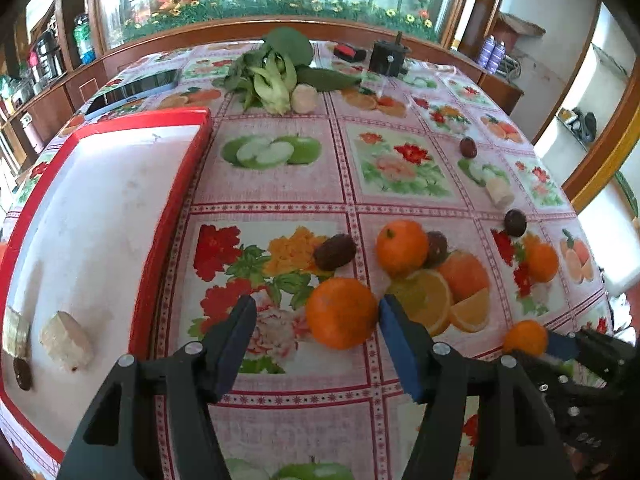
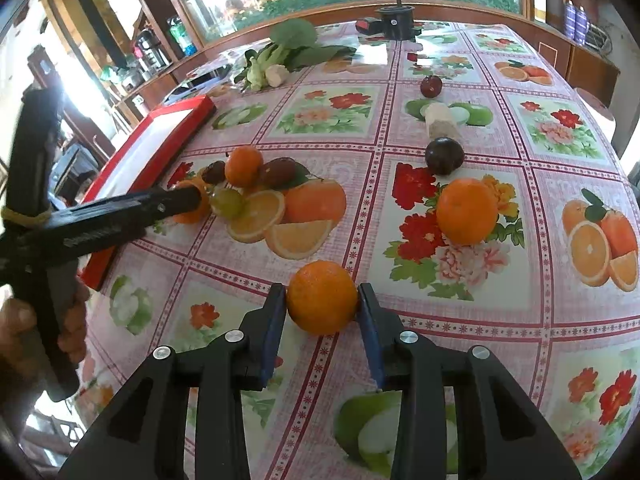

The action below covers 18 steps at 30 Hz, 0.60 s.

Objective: Organize fruits
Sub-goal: 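Grasp a mandarin orange with the right gripper while the left grasps another orange, then carry both held oranges over the white red-rimmed tray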

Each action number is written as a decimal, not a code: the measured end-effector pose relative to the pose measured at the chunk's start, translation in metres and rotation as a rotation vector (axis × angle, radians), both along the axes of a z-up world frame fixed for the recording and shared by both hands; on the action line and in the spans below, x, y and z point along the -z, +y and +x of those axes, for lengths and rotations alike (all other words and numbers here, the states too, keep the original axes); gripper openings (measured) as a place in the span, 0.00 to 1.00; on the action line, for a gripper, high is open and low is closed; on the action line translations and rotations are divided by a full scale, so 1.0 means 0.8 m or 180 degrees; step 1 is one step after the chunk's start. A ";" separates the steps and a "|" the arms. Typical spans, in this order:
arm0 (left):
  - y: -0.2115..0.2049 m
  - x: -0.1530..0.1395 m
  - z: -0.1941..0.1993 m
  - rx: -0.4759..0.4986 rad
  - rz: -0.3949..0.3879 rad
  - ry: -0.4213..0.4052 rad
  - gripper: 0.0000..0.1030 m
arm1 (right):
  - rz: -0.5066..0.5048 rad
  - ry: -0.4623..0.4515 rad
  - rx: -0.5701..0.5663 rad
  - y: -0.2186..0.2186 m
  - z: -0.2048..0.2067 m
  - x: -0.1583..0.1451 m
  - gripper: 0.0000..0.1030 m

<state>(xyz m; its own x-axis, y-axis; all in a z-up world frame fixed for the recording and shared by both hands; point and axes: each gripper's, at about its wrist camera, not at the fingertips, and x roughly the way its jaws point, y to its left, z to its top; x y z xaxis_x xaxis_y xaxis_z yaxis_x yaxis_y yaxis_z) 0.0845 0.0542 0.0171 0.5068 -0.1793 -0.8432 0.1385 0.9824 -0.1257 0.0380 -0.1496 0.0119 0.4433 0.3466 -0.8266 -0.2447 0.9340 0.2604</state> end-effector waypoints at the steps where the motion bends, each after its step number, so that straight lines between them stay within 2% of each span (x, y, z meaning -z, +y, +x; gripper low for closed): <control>1: -0.001 0.003 0.000 0.0019 0.0002 0.0000 0.66 | 0.0006 0.0000 -0.0007 0.000 0.000 0.000 0.37; 6: 0.001 0.007 0.003 0.0013 -0.0076 -0.0059 0.66 | 0.0010 -0.0026 -0.0041 0.001 -0.001 0.000 0.39; 7: 0.003 0.007 0.004 -0.0004 -0.0155 -0.0033 0.60 | 0.0010 -0.0037 -0.0041 0.001 -0.002 0.000 0.39; 8: 0.003 0.006 0.004 0.0015 -0.0224 -0.0028 0.49 | 0.0003 -0.0049 -0.0042 0.001 -0.002 0.000 0.39; 9: 0.000 0.005 0.003 0.0082 -0.0284 -0.0025 0.42 | -0.0021 -0.0070 -0.0040 0.002 -0.002 0.001 0.38; 10: -0.005 0.003 0.000 0.0133 -0.0252 -0.0054 0.38 | -0.0052 -0.0099 -0.0043 0.003 -0.003 0.001 0.38; 12: -0.017 0.001 -0.006 0.0183 -0.0025 -0.0155 0.38 | -0.0121 -0.0151 -0.0043 0.005 -0.005 0.001 0.34; 13: -0.018 0.001 -0.007 0.0197 0.0013 -0.0179 0.37 | -0.0121 -0.0165 -0.0038 0.005 -0.006 0.001 0.34; 18: -0.004 0.000 -0.013 0.0112 -0.0147 -0.0083 0.37 | -0.0116 -0.0179 0.0011 0.001 -0.009 -0.002 0.33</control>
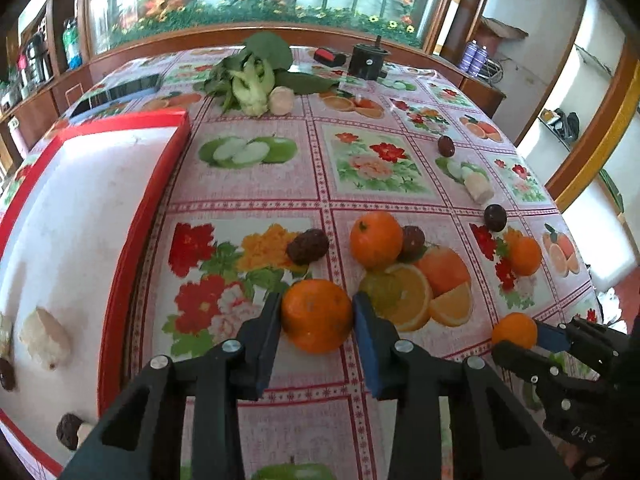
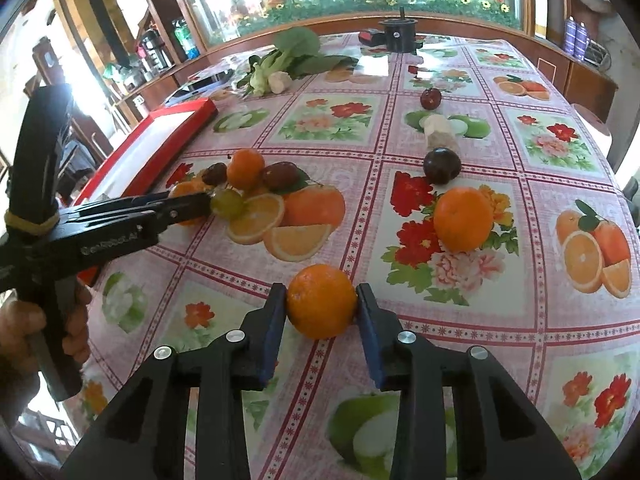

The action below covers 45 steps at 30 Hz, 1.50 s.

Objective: Organize fruits
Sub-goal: 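Carry both held oranges over the white red-rimmed tray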

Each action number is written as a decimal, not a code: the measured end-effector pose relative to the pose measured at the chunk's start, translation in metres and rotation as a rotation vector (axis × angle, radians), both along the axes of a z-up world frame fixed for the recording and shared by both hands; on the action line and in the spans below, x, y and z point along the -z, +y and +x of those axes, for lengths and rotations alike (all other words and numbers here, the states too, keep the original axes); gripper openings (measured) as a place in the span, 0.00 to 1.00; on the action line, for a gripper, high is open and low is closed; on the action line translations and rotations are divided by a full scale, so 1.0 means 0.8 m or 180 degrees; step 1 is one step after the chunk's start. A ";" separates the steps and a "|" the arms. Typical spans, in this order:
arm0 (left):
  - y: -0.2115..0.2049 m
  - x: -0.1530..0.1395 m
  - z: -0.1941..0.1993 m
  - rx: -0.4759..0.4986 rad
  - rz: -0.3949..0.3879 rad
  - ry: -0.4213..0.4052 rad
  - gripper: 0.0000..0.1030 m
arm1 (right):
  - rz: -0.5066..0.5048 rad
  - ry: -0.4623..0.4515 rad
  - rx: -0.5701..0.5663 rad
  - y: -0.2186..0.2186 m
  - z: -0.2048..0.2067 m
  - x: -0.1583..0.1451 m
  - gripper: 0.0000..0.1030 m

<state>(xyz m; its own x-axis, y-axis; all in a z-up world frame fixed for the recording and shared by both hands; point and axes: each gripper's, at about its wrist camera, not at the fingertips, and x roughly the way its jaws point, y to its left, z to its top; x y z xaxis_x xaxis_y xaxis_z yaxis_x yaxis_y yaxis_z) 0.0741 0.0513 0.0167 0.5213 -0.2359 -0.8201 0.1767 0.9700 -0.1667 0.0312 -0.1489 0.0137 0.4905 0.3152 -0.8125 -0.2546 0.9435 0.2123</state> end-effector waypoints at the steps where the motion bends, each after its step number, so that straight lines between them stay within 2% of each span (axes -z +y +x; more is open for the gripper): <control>1: 0.001 0.000 -0.004 0.0004 0.0003 0.0011 0.37 | 0.0017 0.0000 0.0017 -0.002 0.000 -0.001 0.33; 16: 0.004 -0.002 -0.066 0.0094 -0.0111 0.0116 0.37 | 0.0001 0.0014 0.0098 -0.002 -0.017 -0.006 0.33; 24: 0.010 -0.009 -0.075 0.0068 -0.0190 0.0112 0.37 | -0.0028 -0.0025 0.0072 0.014 -0.020 -0.012 0.34; 28: 0.010 -0.009 -0.078 0.0068 -0.0081 0.0106 0.37 | -0.0139 -0.0043 0.0085 0.022 -0.018 -0.012 0.34; 30: 0.010 -0.003 -0.079 0.0098 -0.0098 0.0178 0.37 | -0.0174 0.0043 0.0126 0.020 -0.015 -0.006 0.37; 33: 0.009 -0.001 -0.081 0.0125 -0.0068 0.0147 0.38 | -0.0146 0.0119 0.0168 0.012 -0.014 0.003 0.40; 36: 0.010 -0.001 -0.079 0.0117 -0.0084 0.0147 0.39 | -0.0180 0.0054 0.0140 0.012 -0.017 0.003 0.39; 39: 0.010 0.002 -0.079 0.0127 -0.0077 0.0169 0.44 | -0.0470 -0.0049 0.0023 0.026 -0.020 0.004 0.40; 42: 0.003 0.003 -0.084 0.0190 0.0074 0.0078 0.52 | -0.0567 -0.0120 -0.0003 0.031 -0.023 0.006 0.42; 44: -0.001 0.005 -0.086 0.0201 0.0188 0.0043 0.71 | -0.0566 -0.0140 0.0019 0.030 -0.023 0.007 0.40; 45: -0.002 0.006 -0.086 0.0180 0.0242 0.0018 0.71 | -0.0596 -0.0156 0.0023 0.030 -0.022 0.007 0.38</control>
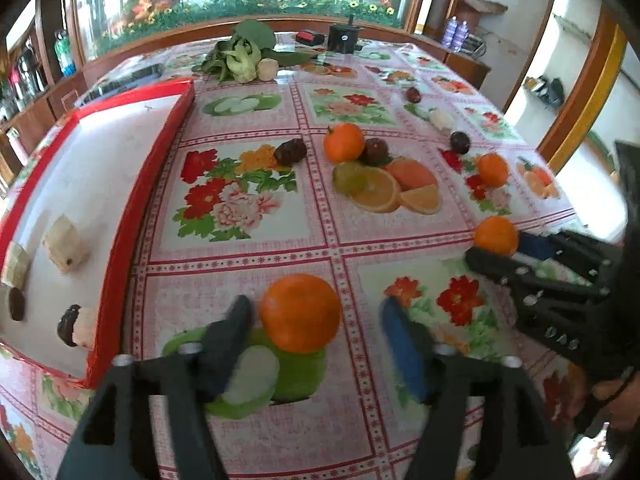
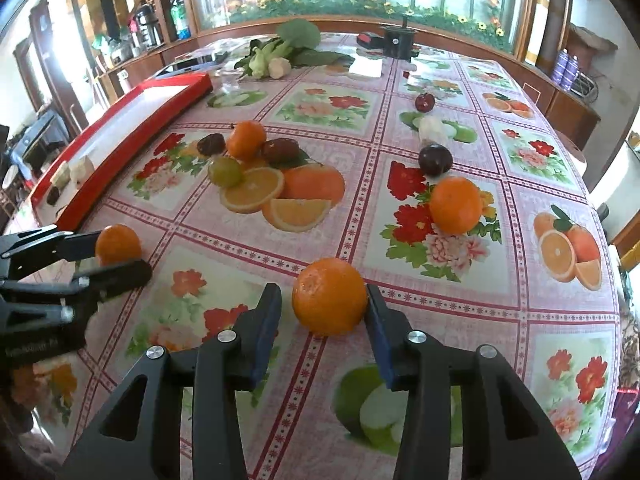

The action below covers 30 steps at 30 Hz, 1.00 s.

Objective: Organize fruits
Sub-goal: 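Carry both held oranges over the white red-rimmed tray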

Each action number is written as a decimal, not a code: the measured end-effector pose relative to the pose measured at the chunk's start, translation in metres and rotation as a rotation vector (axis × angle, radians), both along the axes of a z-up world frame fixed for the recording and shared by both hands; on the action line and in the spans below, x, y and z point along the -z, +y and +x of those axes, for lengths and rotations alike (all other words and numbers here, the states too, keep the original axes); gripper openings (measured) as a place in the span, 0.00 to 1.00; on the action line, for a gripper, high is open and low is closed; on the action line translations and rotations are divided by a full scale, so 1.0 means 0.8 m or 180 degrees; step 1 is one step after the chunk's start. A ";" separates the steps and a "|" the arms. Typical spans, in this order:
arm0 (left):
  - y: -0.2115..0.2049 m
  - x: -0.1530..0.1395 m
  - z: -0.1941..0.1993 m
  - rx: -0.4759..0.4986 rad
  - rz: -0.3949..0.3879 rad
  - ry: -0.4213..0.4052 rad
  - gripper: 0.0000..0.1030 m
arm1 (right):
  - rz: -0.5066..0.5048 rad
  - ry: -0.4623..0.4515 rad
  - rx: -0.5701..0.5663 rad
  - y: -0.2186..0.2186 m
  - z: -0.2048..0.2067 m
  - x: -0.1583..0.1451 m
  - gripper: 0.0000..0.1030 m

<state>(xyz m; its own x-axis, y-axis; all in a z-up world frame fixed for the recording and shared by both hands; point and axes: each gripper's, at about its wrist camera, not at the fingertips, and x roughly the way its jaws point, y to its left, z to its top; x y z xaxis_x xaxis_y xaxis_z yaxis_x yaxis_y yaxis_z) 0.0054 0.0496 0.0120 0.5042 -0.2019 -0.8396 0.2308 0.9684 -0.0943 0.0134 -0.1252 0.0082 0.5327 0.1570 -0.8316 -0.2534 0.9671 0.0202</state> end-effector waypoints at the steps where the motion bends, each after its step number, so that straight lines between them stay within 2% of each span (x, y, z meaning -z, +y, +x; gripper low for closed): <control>1: -0.002 0.001 -0.001 -0.0010 0.0031 -0.0034 0.70 | -0.0032 -0.0017 0.0002 0.000 0.000 0.000 0.34; 3: -0.004 0.001 -0.001 -0.0025 0.0107 -0.0106 0.62 | -0.0029 -0.0030 -0.0002 -0.001 0.000 0.000 0.33; 5: -0.003 0.000 0.000 -0.0054 0.0150 -0.0147 0.43 | -0.0024 -0.0020 -0.0005 -0.001 0.001 -0.001 0.33; 6: 0.003 -0.001 0.002 -0.0101 0.0117 -0.0133 0.38 | -0.0013 -0.0014 -0.0006 -0.002 0.001 -0.001 0.33; 9: 0.025 -0.003 0.008 -0.0251 -0.0240 0.0018 0.38 | 0.0116 0.0035 0.0032 -0.007 0.000 -0.003 0.33; 11: 0.032 -0.005 0.007 -0.0282 -0.0317 0.0035 0.38 | 0.0184 0.0055 0.0053 -0.009 -0.002 -0.005 0.33; 17: 0.035 -0.013 -0.002 -0.0286 -0.0444 0.0072 0.37 | 0.0283 0.0039 0.0064 -0.006 -0.006 -0.015 0.33; 30: 0.042 -0.046 0.003 -0.0324 -0.0488 -0.0055 0.38 | 0.0376 0.0080 -0.0046 0.024 0.009 -0.032 0.33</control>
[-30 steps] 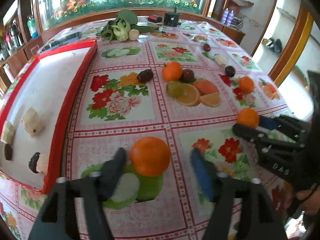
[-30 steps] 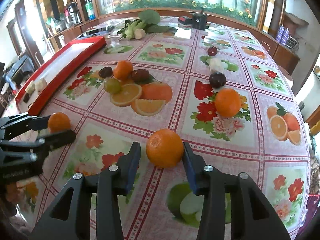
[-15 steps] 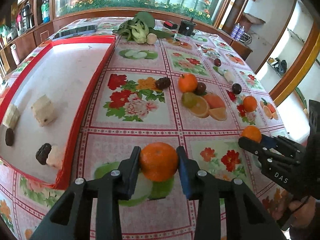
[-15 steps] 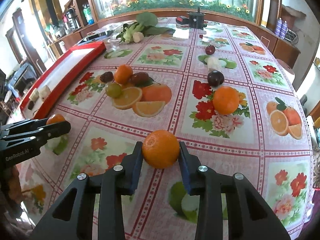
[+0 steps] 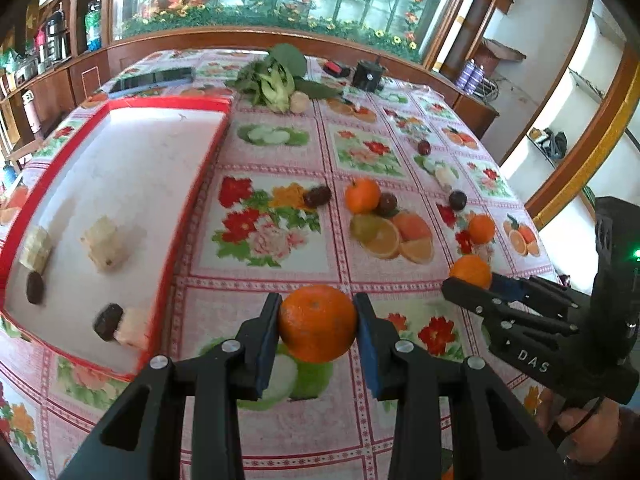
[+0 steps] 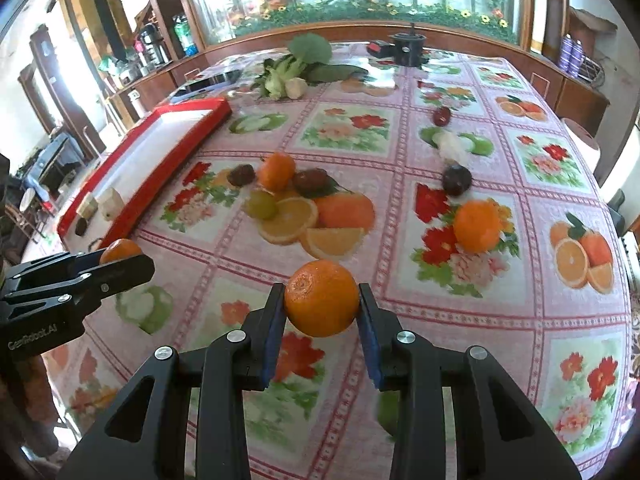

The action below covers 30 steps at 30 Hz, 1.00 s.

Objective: Organize fruits
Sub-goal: 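Carry both held oranges over the white red-rimmed tray, then lower the oranges into the tray and open both grippers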

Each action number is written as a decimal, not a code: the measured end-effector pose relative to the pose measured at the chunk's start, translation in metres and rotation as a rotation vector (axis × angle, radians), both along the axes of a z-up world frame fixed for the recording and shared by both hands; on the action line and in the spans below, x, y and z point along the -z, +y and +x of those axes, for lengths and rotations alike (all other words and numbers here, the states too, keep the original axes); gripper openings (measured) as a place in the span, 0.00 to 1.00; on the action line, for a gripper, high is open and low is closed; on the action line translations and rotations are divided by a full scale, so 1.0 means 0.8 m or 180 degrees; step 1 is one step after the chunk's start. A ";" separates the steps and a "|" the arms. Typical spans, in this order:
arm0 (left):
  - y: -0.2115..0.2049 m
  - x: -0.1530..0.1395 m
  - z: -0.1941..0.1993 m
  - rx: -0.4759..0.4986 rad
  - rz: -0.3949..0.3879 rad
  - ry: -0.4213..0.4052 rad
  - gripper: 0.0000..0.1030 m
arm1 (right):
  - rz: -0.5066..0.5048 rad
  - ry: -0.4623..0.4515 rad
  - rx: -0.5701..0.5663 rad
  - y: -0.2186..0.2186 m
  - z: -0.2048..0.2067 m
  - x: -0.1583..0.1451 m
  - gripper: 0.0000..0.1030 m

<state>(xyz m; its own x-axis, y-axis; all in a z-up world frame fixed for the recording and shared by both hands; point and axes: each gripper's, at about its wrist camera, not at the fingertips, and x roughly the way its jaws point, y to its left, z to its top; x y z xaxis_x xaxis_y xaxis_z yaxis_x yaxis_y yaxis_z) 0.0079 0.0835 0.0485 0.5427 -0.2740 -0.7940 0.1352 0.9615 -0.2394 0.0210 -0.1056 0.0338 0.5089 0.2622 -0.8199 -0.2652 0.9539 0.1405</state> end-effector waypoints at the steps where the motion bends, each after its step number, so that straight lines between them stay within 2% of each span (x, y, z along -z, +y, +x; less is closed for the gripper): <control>1: 0.004 -0.003 0.001 -0.0020 -0.0006 -0.0014 0.38 | 0.0000 -0.0004 -0.0038 0.008 0.004 -0.003 0.33; 7: 0.042 -0.014 0.014 -0.0213 -0.0014 -0.0060 0.38 | 0.0023 -0.0022 -0.0310 0.061 0.027 -0.017 0.33; 12: 0.091 -0.020 0.026 -0.0460 -0.0023 -0.0075 0.38 | 0.0181 0.0020 -0.0542 0.115 0.050 -0.031 0.33; 18: 0.163 -0.022 0.050 -0.0803 0.0129 -0.0103 0.38 | 0.0296 -0.0026 -0.0751 0.189 0.082 -0.041 0.33; 25: 0.232 -0.005 0.083 -0.1156 0.0261 0.0001 0.38 | 0.0269 0.0140 -0.0842 0.262 0.125 -0.012 0.33; 30: 0.253 0.013 0.103 -0.1225 0.0265 0.0098 0.38 | 0.0217 0.0243 -0.0896 0.293 0.136 0.007 0.33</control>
